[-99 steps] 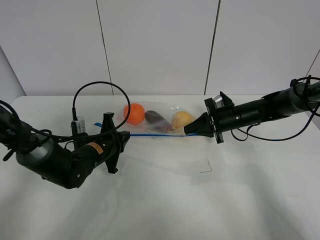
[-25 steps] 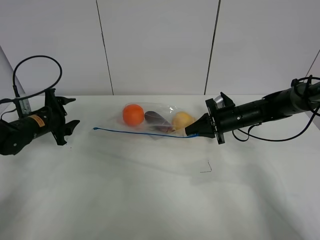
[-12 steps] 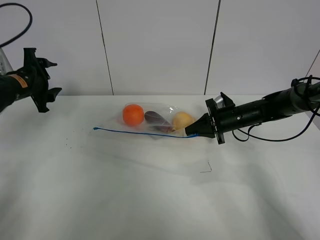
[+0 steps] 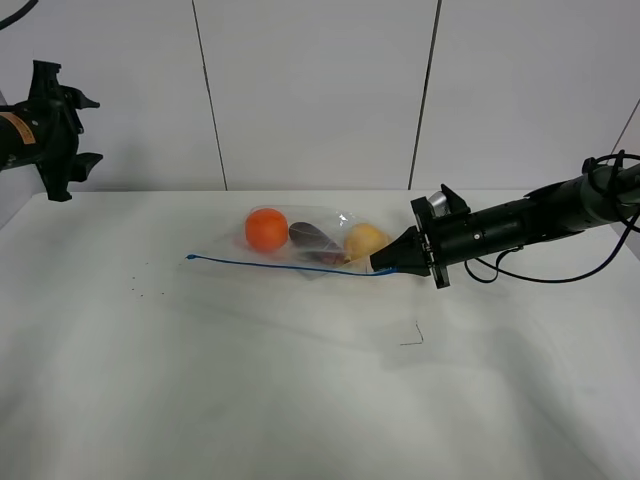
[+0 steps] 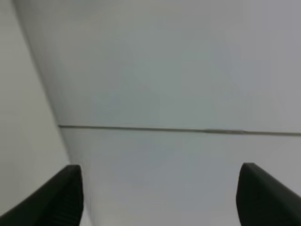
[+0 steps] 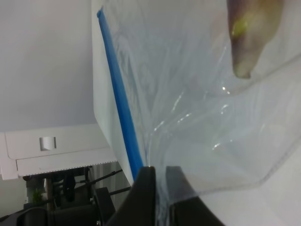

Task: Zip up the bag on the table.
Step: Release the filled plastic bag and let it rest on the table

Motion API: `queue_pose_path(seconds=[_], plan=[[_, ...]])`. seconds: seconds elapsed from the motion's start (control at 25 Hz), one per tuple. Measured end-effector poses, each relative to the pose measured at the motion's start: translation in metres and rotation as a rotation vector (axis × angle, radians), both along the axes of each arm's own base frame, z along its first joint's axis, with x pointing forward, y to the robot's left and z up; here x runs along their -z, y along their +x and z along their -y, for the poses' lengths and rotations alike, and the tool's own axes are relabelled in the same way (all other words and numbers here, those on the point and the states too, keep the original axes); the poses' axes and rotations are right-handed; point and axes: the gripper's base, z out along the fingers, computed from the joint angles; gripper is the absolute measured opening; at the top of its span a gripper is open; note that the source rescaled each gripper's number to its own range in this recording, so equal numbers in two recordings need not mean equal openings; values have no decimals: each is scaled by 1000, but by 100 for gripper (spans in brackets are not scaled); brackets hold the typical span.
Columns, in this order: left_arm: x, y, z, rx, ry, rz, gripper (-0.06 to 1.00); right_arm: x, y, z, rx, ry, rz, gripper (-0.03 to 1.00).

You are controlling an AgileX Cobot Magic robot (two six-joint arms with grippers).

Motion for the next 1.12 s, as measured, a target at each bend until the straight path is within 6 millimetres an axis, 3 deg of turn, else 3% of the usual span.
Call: queue_pose_path(seconds=[0.4, 0.8, 0.84, 0.92, 1.12], plan=[[6, -3, 5, 189, 463, 16, 97, 0, 0, 0, 0, 0, 0, 0], [15, -8, 10, 621, 1471, 189, 97, 0, 0, 0, 0, 0, 0, 0], [15, -8, 10, 621, 1471, 189, 97, 0, 0, 0, 0, 0, 0, 0], [19, -9, 6, 694, 1667, 167, 97, 0, 0, 0, 0, 0, 0, 0], [25, -10, -14, 667, 1834, -59, 97, 0, 0, 0, 0, 0, 0, 0]])
